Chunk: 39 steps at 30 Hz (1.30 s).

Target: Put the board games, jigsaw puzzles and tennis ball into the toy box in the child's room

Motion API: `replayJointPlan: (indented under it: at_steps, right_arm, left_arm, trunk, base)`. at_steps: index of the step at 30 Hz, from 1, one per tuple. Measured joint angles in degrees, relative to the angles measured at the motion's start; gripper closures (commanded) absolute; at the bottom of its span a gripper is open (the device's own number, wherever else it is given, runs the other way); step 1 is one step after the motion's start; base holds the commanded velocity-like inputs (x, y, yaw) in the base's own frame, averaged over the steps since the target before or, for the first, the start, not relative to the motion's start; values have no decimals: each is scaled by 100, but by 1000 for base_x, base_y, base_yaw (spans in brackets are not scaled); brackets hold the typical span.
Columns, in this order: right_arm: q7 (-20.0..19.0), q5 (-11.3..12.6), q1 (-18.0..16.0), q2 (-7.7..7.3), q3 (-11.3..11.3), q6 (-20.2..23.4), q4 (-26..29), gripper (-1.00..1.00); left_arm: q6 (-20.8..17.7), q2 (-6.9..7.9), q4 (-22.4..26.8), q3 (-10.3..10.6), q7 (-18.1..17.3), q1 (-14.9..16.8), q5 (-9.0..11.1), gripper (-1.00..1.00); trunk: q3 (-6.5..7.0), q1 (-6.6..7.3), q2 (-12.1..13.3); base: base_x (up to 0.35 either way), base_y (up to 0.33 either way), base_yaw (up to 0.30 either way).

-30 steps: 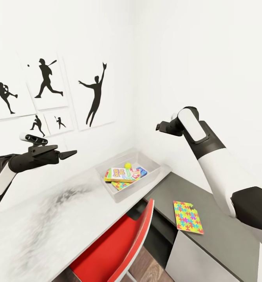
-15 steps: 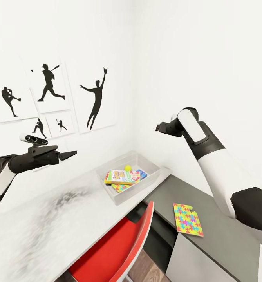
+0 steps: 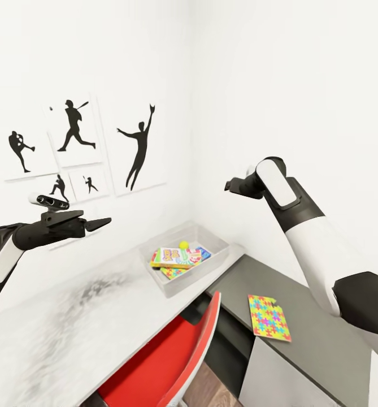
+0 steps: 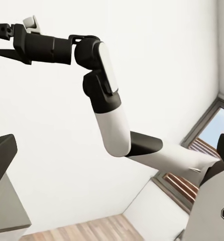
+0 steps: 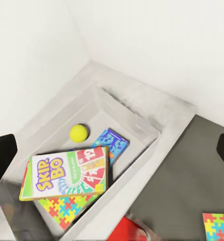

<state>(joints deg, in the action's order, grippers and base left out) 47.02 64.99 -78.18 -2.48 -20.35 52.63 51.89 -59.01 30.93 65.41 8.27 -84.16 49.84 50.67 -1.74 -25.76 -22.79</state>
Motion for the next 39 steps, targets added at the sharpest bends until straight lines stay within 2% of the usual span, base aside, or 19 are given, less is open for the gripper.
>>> replayJointPlan:
  at_steps: [12,24,31,39]
  right_arm:
    - [-37,16,10,3,0,8,-7,-100]
    - [-45,21,9,-1,1,10,-14,-100]
    - [-60,38,9,8,-2,30,-34,-100]
    - [-64,36,9,-1,1,36,-54,-100]
  left_arm:
    - [4,6,1,-1,-12,3,1,-100]
    - [3,15,2,-3,-9,4,9,-100]
    - [9,21,-4,-6,-11,-3,8,-100]
    - [11,14,-7,-7,-2,-58,9,-100]
  trunk:
    - [106,-2,-5]
    - [205,-1,-8]
    - [235,0,-8]
    - [238,0,-8]
  base:
    - [-203,-28,-117]
    - [-217,145,-194]
    - [-46,15,-86]
    - [-3,1,-234]
